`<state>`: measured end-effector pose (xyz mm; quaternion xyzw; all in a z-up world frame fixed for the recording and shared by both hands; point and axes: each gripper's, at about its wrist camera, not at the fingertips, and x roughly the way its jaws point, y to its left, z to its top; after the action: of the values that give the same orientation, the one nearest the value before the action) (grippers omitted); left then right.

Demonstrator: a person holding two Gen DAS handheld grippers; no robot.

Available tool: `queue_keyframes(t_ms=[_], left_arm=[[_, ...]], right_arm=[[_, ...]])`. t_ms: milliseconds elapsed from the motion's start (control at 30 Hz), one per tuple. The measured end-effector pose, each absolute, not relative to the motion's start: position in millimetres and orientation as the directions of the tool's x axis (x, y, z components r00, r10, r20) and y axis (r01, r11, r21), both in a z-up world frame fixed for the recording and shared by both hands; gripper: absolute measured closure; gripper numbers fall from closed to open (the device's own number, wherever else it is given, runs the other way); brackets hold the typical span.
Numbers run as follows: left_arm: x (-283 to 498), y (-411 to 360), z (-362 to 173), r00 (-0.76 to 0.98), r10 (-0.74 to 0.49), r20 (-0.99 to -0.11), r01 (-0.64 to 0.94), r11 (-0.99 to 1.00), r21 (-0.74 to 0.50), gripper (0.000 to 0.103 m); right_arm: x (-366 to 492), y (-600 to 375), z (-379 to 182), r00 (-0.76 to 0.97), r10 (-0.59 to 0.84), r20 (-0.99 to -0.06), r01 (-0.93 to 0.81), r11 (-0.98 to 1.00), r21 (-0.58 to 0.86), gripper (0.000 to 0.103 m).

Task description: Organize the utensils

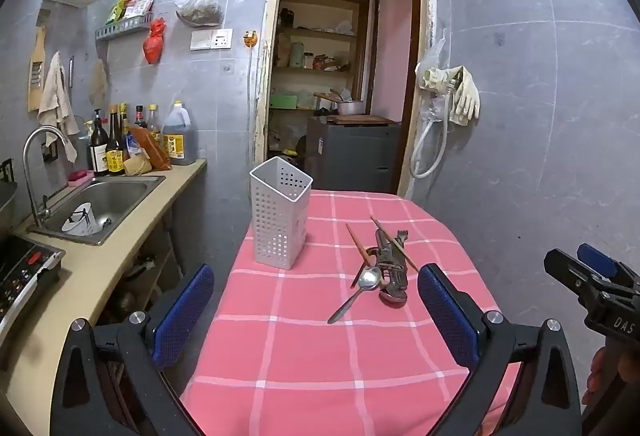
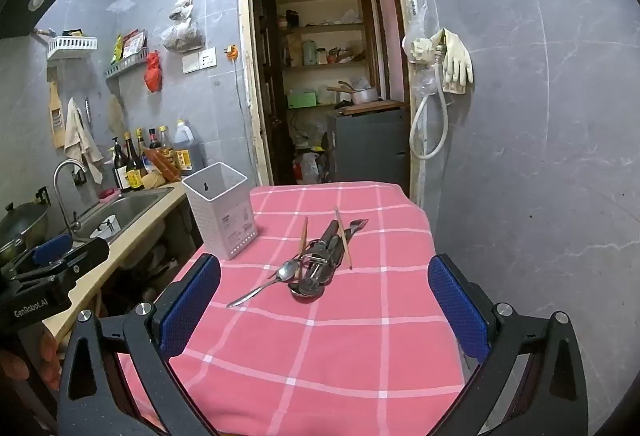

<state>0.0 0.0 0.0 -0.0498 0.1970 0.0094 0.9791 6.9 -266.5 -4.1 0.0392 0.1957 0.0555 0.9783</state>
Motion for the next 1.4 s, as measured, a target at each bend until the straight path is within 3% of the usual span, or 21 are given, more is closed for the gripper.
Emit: queue_keyframes(t_ms=[1400], left_arm=[[-1.4,6.7,-8.0,0.921,0.000,-0.389,-0.043,0.994,-0.101,0.000]], right_arm=[[10.3,-262.7,-6.2,0.911,0.129,-0.393,-0.099,0.991,0.095,0.001]])
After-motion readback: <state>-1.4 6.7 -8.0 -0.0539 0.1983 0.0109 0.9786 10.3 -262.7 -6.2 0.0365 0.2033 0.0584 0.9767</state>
